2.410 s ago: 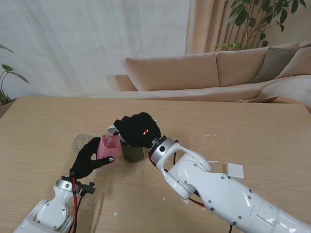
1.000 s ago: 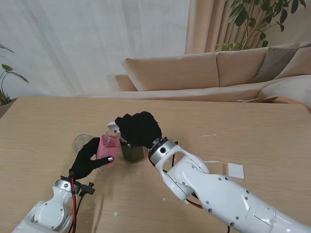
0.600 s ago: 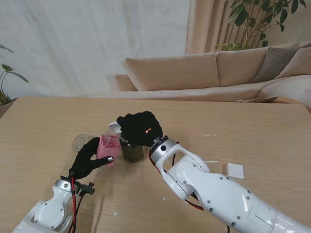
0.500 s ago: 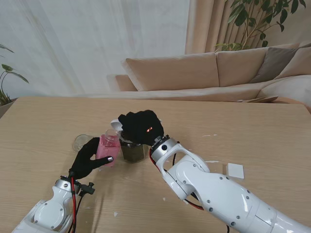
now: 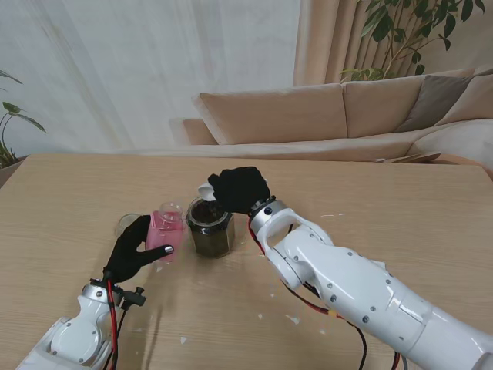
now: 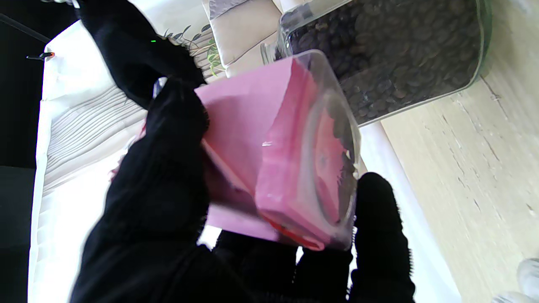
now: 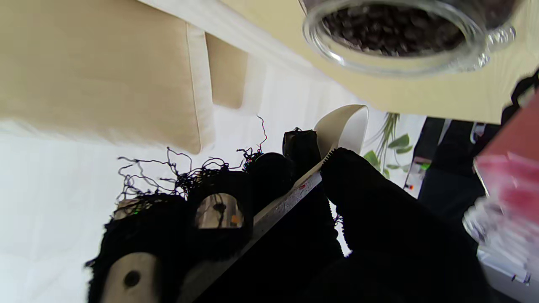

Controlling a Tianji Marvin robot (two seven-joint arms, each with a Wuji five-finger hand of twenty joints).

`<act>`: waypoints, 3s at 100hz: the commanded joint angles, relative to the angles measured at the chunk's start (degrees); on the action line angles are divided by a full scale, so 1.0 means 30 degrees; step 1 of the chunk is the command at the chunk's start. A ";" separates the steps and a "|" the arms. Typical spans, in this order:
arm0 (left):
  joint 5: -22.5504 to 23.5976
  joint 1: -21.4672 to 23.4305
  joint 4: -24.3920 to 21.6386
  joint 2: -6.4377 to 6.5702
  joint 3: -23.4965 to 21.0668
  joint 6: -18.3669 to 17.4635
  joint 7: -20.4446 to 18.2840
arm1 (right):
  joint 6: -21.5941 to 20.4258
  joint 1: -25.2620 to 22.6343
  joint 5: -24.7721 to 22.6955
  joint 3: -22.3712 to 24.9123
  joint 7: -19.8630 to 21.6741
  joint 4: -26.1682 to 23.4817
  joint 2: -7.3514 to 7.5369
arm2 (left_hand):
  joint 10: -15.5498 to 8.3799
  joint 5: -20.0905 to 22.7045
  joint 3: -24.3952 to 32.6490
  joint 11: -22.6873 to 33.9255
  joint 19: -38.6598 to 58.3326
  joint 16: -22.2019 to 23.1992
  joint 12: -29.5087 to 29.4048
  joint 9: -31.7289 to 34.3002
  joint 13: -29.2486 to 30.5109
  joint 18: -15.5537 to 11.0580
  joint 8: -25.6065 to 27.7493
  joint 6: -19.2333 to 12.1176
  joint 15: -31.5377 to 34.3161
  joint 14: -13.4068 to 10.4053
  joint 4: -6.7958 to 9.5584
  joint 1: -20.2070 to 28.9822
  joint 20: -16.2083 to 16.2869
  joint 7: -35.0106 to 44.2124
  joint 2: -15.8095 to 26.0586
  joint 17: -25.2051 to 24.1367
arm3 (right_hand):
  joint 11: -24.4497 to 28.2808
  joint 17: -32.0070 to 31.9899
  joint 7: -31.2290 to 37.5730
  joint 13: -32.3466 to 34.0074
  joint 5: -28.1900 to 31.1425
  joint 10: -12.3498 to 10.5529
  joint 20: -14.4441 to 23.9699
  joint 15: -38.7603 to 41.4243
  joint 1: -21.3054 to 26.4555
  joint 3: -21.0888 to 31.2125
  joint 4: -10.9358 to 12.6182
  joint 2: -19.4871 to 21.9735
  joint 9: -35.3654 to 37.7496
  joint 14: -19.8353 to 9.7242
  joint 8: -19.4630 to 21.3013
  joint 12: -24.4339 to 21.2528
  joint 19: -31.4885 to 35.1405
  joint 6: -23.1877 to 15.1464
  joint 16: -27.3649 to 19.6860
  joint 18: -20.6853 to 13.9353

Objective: Portion coffee beans from the glass jar into the coffee jar

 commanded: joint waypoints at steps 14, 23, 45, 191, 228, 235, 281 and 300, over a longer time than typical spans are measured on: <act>0.0034 0.0193 -0.0173 -0.0104 -0.0217 -0.0415 -0.0129 | -0.0480 0.1489 0.0410 -0.1368 0.0423 0.1778 -0.0277 | -0.2758 0.1627 0.6331 0.3573 -0.0197 0.0381 0.1793 0.2062 0.0232 -0.0243 0.1216 -0.3643 0.0021 -0.0438 0.0547 0.4647 0.0156 0.4497 0.3669 -0.0047 | 0.0583 0.0671 0.0298 0.0219 0.0328 -0.0664 0.0224 0.0563 0.0843 0.0286 0.0081 0.0361 0.0487 0.0227 0.0072 0.0261 0.5586 -0.0464 0.0032 -0.1752; -0.0025 0.0175 -0.0130 -0.0108 -0.0271 -0.0492 -0.0135 | -0.0499 0.2034 0.0664 -0.2008 0.0185 0.2475 -0.0425 | -0.2740 0.1631 0.6334 0.3573 -0.0209 0.0377 0.1793 0.2067 0.0229 -0.0226 0.1218 -0.3647 0.0018 -0.0421 0.0544 0.4647 0.0159 0.4496 0.3664 -0.0059 | 0.0586 0.0705 0.0317 0.0231 0.0332 -0.0667 0.0213 0.0559 0.0821 0.0277 0.0079 0.0352 0.0488 0.0184 0.0080 0.0259 0.5563 -0.0471 0.0028 -0.1803; -0.0081 0.0166 -0.0115 -0.0084 -0.0254 -0.0483 -0.0233 | -0.0660 0.2937 0.0944 -0.3051 0.0340 0.3284 -0.0580 | -0.2739 0.1628 0.6330 0.3565 -0.0220 0.0374 0.1795 0.2051 0.0204 -0.0218 0.1205 -0.3616 0.0008 -0.0431 0.0537 0.4647 0.0168 0.4468 0.3678 -0.0059 | 0.0588 0.0765 0.0314 0.0235 0.0297 -0.0693 0.0195 0.0560 0.0788 0.0274 0.0086 0.0391 0.0485 0.0161 0.0064 0.0253 0.5547 -0.0502 0.0019 -0.1898; 0.0139 0.0094 -0.0119 -0.0067 -0.0126 -0.0258 -0.0243 | 0.1785 0.2318 1.2610 0.0149 0.6988 0.1826 -0.0772 | -0.2730 0.1646 0.6345 0.3571 -0.0240 0.0375 0.1794 0.2087 0.0243 -0.0220 0.1228 -0.3622 0.0009 -0.0423 0.0546 0.4647 0.0198 0.4461 0.3653 -0.0047 | 0.0682 0.0869 0.0215 0.0278 0.0452 -0.0205 0.0192 0.0925 0.0980 0.0453 0.0143 0.0127 0.0503 0.0565 0.0032 0.0302 0.6082 -0.0029 0.0145 -0.1689; 0.0387 0.0084 -0.0149 -0.0060 0.0012 -0.0070 -0.0194 | 0.2668 0.1363 1.3277 0.1493 0.6780 0.0390 -0.0707 | -0.2746 0.1649 0.6334 0.3563 -0.0245 0.0374 0.1792 0.2072 0.0235 -0.0253 0.1232 -0.3633 0.0006 -0.0435 0.0539 0.4647 0.0195 0.4466 0.3659 -0.0029 | 0.0748 0.1020 0.0239 0.0410 0.0508 -0.0078 0.0162 0.0983 0.0988 0.0607 0.0138 0.0042 0.0576 0.0649 -0.0007 0.0268 0.6101 0.0214 0.0105 -0.1533; 0.0456 0.0050 -0.0131 -0.0070 0.0097 0.0010 -0.0151 | 0.2804 0.1033 1.3198 0.1819 0.6767 -0.0091 -0.0632 | -0.2750 0.1642 0.6330 0.3565 -0.0254 0.0374 0.1793 0.2072 0.0234 -0.0252 0.1230 -0.3641 0.0005 -0.0432 0.0538 0.4647 0.0192 0.4462 0.3659 -0.0047 | 0.0753 0.1023 0.0240 0.0406 0.0515 -0.0047 0.0174 0.0994 0.0990 0.0633 0.0125 0.0033 0.0575 0.0690 -0.0025 0.0259 0.6101 0.0226 0.0100 -0.1499; 0.1053 -0.0072 -0.0124 -0.0076 0.0581 0.0675 0.0024 | 0.2583 -0.1270 1.0884 0.3398 0.6747 -0.3461 -0.0081 | -0.2744 0.1635 0.6324 0.3556 -0.0264 0.0385 0.1798 0.2049 0.0216 -0.0277 0.1225 -0.3626 0.0000 -0.0444 0.0535 0.4647 0.0195 0.4459 0.3670 -0.0073 | 0.0763 0.1069 0.0254 0.0427 0.0559 0.0026 0.0242 0.1036 0.0976 0.0743 0.0086 -0.0026 0.0605 0.0776 -0.0089 0.0210 0.6101 0.0309 0.0072 -0.1395; 0.1312 -0.0065 -0.0180 -0.0060 0.0743 0.0904 0.0056 | 0.2440 -0.1806 1.0232 0.3529 0.6713 -0.4328 0.0004 | -0.2779 0.1623 0.6309 0.3555 -0.0259 0.0383 0.1798 0.2043 0.0212 -0.0275 0.1229 -0.3649 -0.0005 -0.0451 0.0537 0.4647 0.0198 0.4460 0.3681 -0.0057 | 0.0769 0.1073 0.0246 0.0420 0.0554 0.0033 0.0254 0.1036 0.0977 0.0769 0.0077 -0.0044 0.0601 0.0788 -0.0098 0.0202 0.6101 0.0315 0.0061 -0.1387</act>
